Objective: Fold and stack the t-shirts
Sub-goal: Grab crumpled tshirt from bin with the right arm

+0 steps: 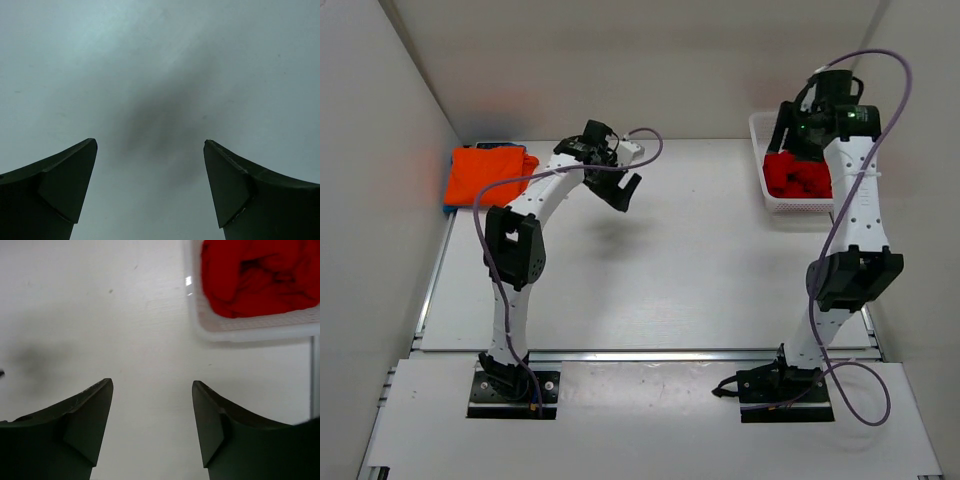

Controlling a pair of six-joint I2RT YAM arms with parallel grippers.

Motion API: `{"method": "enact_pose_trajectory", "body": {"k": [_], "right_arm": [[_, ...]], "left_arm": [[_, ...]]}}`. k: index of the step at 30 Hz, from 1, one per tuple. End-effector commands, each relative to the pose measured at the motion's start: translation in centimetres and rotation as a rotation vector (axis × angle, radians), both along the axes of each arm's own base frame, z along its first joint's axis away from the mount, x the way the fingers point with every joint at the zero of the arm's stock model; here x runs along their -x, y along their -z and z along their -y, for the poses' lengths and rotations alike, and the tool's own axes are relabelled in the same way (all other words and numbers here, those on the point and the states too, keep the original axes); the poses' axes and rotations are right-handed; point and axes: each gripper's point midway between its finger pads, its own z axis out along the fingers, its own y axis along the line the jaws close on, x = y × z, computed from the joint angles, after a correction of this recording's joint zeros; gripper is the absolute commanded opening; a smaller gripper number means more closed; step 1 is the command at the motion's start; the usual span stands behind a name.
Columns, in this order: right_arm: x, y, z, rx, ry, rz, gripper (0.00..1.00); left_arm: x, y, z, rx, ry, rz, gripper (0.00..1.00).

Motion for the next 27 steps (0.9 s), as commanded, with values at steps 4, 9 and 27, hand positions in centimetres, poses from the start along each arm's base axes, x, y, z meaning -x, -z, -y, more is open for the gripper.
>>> {"method": "enact_pose_trajectory", "body": {"k": [4,9,27], "right_arm": [[-8.8,1.3,9.3,0.073,0.265,0.140,0.64],[-13.5,5.3,10.6,0.046,0.292,0.097,0.59],[-15.6,14.3,9.6,-0.137,0.194,-0.044,0.00]], "left_arm": [[2.9,2.8,1.0,0.072,0.010,-0.153,0.98],[2.4,3.0,0.0,-0.031,-0.023,-0.096,0.99],[2.5,4.0,-0.8,-0.214,-0.039,-0.032,0.99]]}}
